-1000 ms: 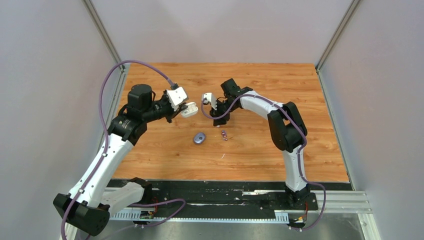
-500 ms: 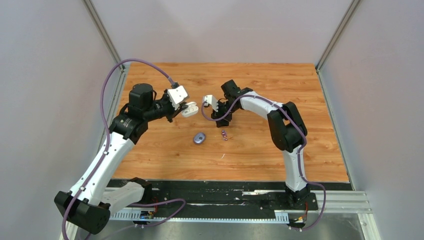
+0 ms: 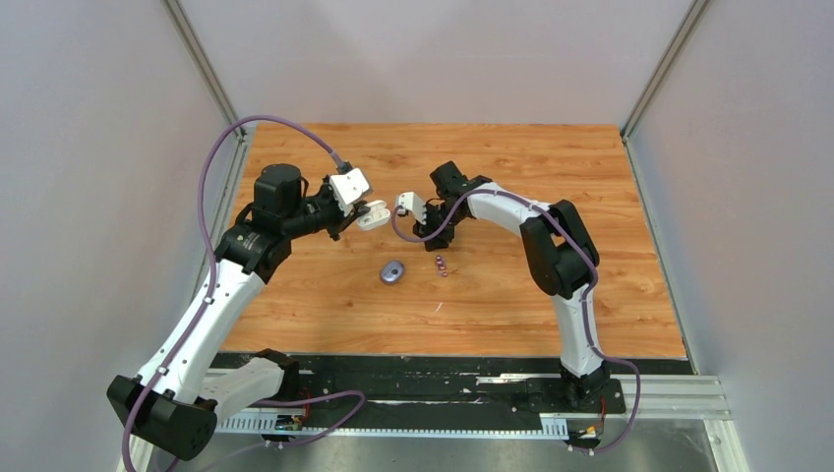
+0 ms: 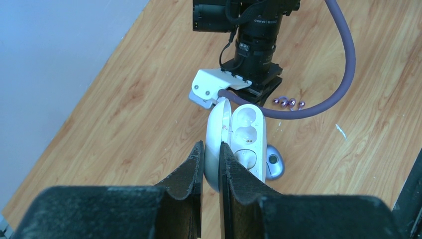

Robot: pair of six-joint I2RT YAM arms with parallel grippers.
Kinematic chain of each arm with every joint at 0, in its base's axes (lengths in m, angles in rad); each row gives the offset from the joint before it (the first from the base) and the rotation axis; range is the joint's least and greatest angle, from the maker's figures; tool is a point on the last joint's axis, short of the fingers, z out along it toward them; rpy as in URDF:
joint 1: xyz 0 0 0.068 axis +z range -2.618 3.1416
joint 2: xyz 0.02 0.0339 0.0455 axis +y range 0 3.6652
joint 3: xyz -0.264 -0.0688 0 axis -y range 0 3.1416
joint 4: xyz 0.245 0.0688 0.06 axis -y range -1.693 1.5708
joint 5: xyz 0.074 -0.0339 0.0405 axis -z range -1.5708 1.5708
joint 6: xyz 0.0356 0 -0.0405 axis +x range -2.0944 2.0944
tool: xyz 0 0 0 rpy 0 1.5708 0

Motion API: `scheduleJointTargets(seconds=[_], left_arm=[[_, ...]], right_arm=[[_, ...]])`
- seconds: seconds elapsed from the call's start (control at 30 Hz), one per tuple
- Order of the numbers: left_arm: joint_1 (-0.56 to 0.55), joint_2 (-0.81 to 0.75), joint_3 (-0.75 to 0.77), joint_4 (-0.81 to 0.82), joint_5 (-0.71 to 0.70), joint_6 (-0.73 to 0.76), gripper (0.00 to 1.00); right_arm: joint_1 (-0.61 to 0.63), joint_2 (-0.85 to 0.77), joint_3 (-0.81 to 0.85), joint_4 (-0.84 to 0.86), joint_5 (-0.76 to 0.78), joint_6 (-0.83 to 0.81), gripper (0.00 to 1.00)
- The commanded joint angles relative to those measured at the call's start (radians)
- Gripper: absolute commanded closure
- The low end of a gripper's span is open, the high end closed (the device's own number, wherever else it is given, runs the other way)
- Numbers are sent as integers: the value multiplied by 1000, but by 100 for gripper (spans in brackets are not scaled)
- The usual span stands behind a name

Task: Insert the wireless bluetooth earbuds into the charging case
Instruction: Adjust the earbud at the center of the board.

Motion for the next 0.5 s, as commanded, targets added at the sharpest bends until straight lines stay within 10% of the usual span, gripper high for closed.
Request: scheduleJointTargets(seconds=[0.0, 0.17, 0.47], left_arm=[[4, -2, 15, 43, 1, -20, 100], [5, 3, 29, 33, 2, -28, 100], [5, 56, 122, -49, 13, -26, 100]], right_arm=[[4, 34, 11, -21, 26, 28, 70], [-52, -7, 56, -51, -122, 193, 75], [-306, -75, -122, -138, -944, 641, 74]])
